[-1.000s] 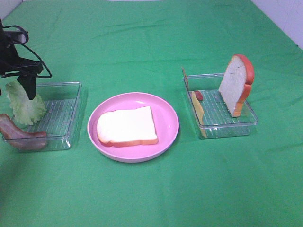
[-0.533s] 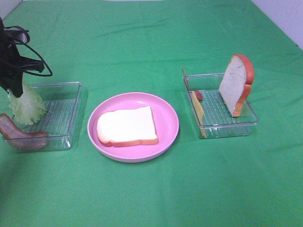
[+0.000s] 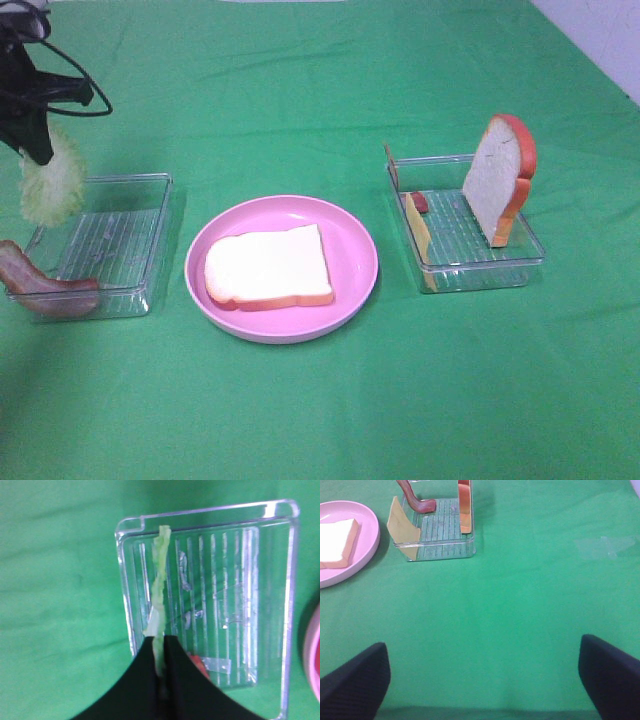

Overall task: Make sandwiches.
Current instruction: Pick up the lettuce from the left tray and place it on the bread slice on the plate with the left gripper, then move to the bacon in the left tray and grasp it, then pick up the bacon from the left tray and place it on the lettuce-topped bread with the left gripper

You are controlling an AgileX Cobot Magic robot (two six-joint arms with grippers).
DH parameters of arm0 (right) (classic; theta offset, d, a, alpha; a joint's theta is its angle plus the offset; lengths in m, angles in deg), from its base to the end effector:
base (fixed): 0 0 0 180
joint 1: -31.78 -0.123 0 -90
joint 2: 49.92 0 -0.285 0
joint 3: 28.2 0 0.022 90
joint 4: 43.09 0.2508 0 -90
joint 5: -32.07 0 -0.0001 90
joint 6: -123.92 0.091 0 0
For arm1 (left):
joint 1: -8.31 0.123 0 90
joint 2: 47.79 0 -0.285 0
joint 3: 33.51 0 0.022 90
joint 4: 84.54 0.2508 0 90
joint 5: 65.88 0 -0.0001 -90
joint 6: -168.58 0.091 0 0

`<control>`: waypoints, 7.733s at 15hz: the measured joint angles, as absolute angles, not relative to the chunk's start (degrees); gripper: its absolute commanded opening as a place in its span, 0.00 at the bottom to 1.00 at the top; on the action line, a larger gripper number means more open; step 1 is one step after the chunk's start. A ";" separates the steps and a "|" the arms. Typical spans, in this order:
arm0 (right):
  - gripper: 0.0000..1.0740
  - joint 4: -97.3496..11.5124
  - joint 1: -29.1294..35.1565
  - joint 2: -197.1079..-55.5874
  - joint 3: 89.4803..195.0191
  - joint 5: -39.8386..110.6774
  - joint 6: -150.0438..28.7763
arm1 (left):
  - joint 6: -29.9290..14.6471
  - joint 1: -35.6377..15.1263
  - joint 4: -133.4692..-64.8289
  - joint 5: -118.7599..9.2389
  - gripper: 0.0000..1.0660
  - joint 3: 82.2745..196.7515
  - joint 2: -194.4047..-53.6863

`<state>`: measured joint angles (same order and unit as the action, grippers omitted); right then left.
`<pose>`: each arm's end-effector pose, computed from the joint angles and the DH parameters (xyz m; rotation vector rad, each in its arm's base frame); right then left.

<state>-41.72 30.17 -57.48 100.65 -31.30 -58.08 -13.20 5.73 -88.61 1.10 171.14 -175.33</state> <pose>-0.0026 0.0019 0.2612 -0.0683 2.1294 0.0251 0.4383 -0.0257 0.2251 -0.0119 2.9655 -0.1106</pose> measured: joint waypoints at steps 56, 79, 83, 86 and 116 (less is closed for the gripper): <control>0.92 -41.72 30.17 -57.48 100.65 -31.30 -58.08 | -22.02 -20.80 -93.53 -2.56 0.95 172.17 -183.40; 0.92 -41.72 30.17 -57.48 100.65 -31.30 -58.08 | -19.90 2.98 -82.82 -5.20 0.94 139.63 -155.73; 0.92 -41.72 30.17 -57.48 100.65 -31.30 -58.08 | -19.44 2.98 -83.45 -10.13 0.92 139.57 -162.32; 0.92 -41.72 30.17 -57.48 100.65 -31.30 -58.08 | -19.44 2.98 -83.74 -12.36 0.91 139.57 -164.78; 0.92 -41.72 30.17 -57.48 100.65 -31.30 -58.08 | -19.44 2.98 -85.68 -10.76 0.00 140.89 -158.19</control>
<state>-41.72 30.17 -57.48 100.65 -31.30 -58.08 -19.44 2.98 -85.68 -10.76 140.89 -158.19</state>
